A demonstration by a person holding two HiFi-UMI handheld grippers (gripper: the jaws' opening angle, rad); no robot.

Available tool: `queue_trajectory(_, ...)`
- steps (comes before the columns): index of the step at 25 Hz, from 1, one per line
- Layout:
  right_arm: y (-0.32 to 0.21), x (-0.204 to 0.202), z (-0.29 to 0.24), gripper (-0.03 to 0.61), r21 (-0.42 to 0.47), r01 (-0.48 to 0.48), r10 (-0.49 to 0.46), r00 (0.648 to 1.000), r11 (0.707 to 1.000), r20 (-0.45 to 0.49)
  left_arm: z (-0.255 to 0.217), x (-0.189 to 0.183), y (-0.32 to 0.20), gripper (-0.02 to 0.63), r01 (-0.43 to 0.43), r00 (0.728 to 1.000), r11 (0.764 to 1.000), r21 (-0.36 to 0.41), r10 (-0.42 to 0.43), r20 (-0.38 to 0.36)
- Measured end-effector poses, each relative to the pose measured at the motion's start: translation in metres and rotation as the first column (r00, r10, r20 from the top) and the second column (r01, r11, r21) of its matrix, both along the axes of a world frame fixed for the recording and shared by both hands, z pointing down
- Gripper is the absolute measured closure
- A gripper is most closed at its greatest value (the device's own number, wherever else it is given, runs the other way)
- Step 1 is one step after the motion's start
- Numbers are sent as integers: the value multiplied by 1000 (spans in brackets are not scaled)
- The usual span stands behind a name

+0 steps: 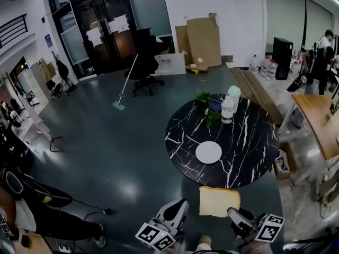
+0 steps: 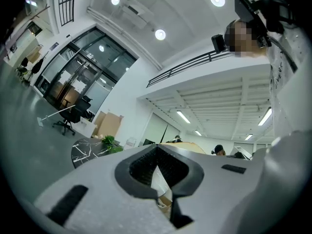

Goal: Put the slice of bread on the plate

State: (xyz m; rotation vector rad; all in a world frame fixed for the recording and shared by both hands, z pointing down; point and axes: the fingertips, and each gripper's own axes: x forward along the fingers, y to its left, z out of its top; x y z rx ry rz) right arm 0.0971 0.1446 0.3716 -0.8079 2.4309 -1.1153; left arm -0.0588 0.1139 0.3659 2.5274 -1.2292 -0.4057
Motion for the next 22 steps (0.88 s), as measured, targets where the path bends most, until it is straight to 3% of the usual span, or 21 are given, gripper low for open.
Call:
queue_trajectory(11, -46, 11, 17, 489, -36, 5, -6, 1000, 999, -9, 14, 15, -46, 607, 6, 1000, 999, -42, -5, 14)
queue_trajectory(22, -142, 8, 39, 489, -108, -46, 40, 998, 993, -52, 36, 13, -165, 607, -37, 999, 996, -84, 36, -15)
